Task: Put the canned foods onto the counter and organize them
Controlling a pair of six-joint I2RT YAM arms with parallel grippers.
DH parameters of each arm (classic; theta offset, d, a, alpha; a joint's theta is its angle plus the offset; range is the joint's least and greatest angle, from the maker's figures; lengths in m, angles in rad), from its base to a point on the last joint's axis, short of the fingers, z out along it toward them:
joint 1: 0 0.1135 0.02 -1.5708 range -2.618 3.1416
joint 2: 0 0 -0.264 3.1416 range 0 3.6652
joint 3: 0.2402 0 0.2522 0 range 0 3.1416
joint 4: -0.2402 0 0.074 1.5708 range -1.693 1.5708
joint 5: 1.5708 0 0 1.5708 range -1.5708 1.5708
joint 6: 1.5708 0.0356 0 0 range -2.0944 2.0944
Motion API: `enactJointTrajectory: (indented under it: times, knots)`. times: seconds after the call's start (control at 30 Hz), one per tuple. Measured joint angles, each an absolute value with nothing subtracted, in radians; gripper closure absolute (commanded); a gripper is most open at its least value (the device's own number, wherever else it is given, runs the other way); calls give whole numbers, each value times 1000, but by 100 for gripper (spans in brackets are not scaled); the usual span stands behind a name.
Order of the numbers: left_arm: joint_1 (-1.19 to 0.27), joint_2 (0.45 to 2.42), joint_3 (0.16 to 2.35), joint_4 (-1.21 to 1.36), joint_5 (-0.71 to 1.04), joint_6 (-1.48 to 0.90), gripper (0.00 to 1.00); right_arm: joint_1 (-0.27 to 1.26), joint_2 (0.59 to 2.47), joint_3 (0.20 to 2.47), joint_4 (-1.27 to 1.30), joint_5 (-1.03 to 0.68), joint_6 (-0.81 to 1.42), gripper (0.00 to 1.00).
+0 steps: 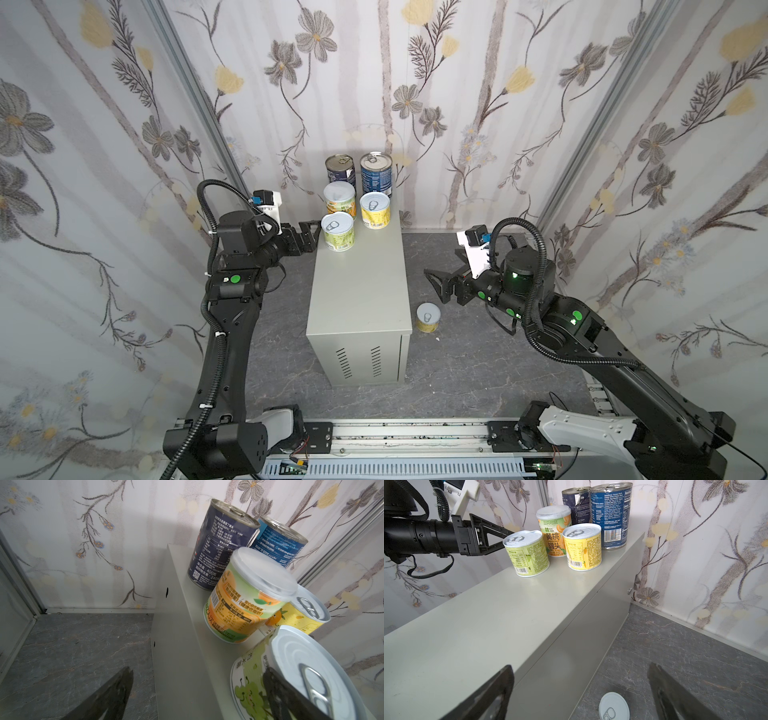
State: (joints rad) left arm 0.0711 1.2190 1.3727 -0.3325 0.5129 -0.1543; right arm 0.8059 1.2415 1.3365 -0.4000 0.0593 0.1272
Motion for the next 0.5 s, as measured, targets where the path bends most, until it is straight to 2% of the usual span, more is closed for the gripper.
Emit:
enactJointTrajectory:
  times: [0.5]
  knots:
    - [71, 1220, 1373, -332, 514, -154, 0, 806, 1249, 1348, -400, 59, 130, 0]
